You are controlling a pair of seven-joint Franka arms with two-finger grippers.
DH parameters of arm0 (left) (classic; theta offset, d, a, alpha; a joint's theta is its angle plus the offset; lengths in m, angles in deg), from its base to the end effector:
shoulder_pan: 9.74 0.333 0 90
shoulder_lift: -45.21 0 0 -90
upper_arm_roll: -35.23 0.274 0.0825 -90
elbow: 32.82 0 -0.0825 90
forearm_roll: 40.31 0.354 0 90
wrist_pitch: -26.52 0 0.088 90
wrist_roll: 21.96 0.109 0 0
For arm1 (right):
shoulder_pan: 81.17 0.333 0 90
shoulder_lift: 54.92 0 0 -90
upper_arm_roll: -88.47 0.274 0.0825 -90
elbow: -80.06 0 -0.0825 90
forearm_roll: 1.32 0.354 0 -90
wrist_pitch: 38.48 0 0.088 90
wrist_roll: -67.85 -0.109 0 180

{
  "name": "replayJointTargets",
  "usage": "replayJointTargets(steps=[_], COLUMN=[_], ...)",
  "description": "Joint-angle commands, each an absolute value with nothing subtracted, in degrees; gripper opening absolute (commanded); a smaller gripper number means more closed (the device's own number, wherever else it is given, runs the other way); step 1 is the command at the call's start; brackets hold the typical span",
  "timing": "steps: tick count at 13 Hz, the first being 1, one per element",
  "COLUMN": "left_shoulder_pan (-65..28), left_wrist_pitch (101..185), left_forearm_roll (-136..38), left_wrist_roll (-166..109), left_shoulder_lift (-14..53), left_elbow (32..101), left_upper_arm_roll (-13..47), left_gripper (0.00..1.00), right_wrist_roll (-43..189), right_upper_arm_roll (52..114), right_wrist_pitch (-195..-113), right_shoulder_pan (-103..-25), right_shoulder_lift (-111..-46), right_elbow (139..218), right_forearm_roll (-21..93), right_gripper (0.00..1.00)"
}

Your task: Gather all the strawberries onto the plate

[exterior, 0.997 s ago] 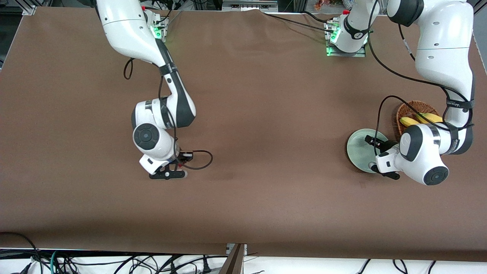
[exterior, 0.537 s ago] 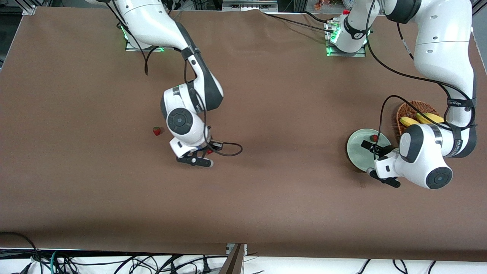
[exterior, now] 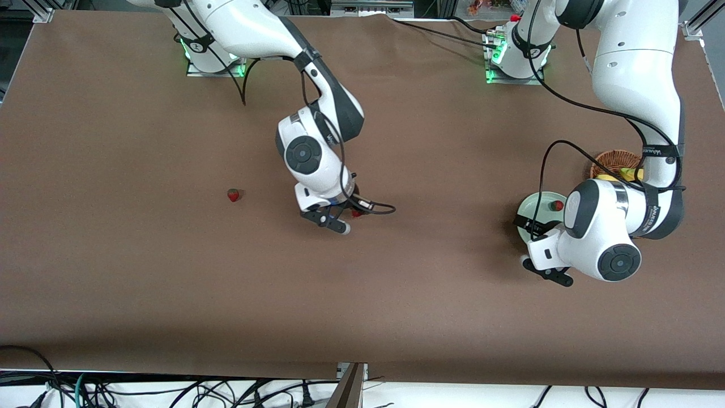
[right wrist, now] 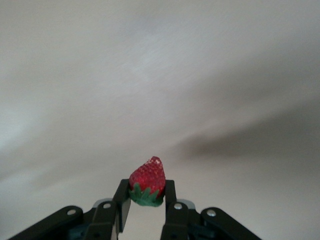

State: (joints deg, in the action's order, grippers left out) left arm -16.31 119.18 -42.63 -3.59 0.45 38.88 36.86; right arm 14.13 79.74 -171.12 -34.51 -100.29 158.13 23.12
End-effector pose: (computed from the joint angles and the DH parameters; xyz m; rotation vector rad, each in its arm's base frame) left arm 0.6387 -0.0631 0.2505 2.9510 -0.5989 -0.6265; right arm 0.5321 0.4542 0.2522 -2.7718 0.6853 0.0683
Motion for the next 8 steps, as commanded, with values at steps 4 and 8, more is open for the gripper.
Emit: replayJointTargets(steps=[4,8], left_shoulder_pan=[-16.3,-16.5], left_wrist_pitch=[123.2,126.7], left_forearm_roll=[-41.9,-42.2], left_wrist_roll=[-4.2,-5.3], left_shoulder_lift=[1.4,2.4], left_elbow=[40.7,42.9], left_upper_arm_roll=[37.2,37.2], left_gripper=[1.0,1.0], right_wrist_roll=[-0.8,-8.7], right_upper_arm_roll=[86.4,87.9], right_wrist_pitch=[-182.5,-188.7], right_shoulder_pan=[-35.0,-34.8], right_shoulder_lift=[-105.9,-107.5], right_elbow=[152.8,151.9], right_forearm_roll=[24.1,24.1], right_gripper=[0.37,0.53])
